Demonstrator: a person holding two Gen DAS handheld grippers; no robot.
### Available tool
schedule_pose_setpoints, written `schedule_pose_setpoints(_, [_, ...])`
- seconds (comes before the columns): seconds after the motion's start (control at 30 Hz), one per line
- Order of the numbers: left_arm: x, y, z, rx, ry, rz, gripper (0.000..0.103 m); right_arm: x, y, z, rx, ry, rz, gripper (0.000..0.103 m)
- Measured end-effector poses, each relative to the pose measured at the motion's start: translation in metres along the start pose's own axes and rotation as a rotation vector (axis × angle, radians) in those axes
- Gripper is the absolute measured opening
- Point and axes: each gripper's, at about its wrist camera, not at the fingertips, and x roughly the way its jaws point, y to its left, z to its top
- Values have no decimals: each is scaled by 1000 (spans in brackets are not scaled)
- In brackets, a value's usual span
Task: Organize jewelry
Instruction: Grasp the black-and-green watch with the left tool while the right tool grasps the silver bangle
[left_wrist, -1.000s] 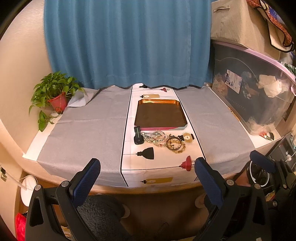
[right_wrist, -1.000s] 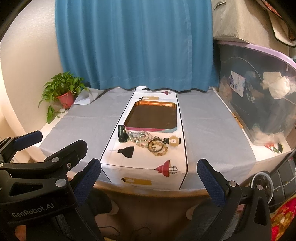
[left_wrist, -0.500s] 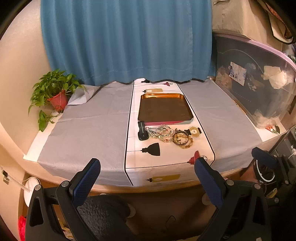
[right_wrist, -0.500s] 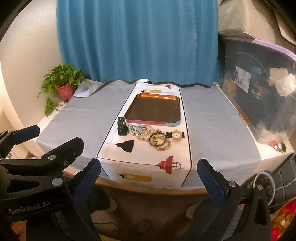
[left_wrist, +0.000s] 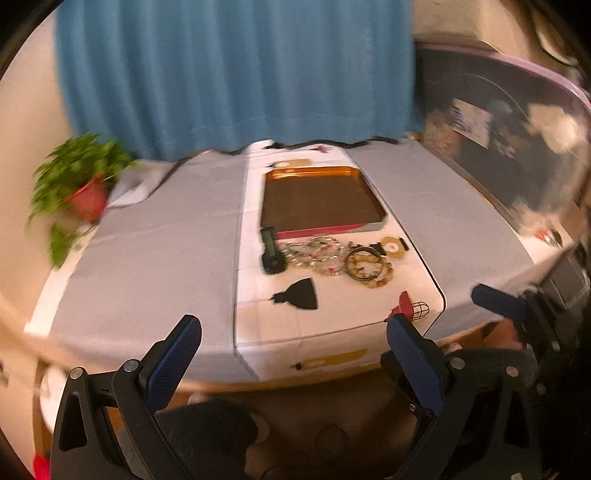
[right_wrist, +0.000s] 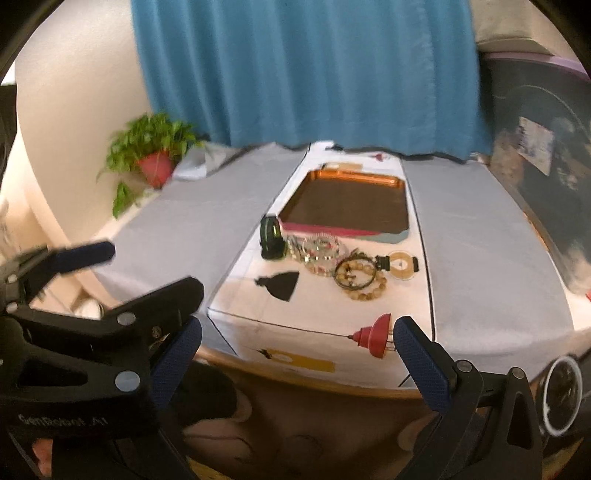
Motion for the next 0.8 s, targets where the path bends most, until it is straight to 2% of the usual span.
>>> schedule_pose_setpoints(0.1, [33, 9, 0, -6, 62, -115, 98, 25, -6, -4, -32, -1, -5, 103])
schedule_pose_setpoints(0.13, [47, 17, 0, -32, 66, -175, 99, 36, -11, -5, -45, -7, -17, 103])
schedule_pose_setpoints(0.2, [67, 26, 2, -76, 66, -229, 99, 53, -20, -4, -69, -25, -53, 103])
schedule_pose_setpoints(0.33, [114, 35, 12, -53, 57, -155, 98, 91, -45, 5, -82, -65, -60, 103])
schedule_pose_setpoints(0.4, [136, 41, 20, -46, 25, -155, 98, 117, -60, 11, -79, -95, -22, 103])
schedule_pose_setpoints(0.47, [160, 48, 31, -58, -6, -163, 89, 140, -65, 13, -139, -115, -25, 103])
schedule_pose_setpoints(0.53, [181, 55, 38, -90, -4, -153, 56, 166, -69, 14, -178, -97, -38, 103])
schedule_pose_setpoints(0.63, [209, 66, 35, -138, 77, -182, 38, 185, -74, 13, -142, -86, -23, 102])
schedule_pose_setpoints(0.67, [216, 69, 32, -157, 109, -191, 35, 190, -73, 13, -139, -77, -16, 102])
schedule_pose_setpoints(0.7, [216, 71, 32, -159, 103, -184, 32, 196, -72, 12, -149, -62, -14, 98])
schedule_pose_setpoints(0.73, [217, 71, 33, -156, 101, -179, 26, 201, -70, 11, -171, -50, -24, 89])
schedule_pose_setpoints(0.8, [219, 72, 38, -171, 110, -212, 20, 209, -64, 8, -216, -33, -47, 81])
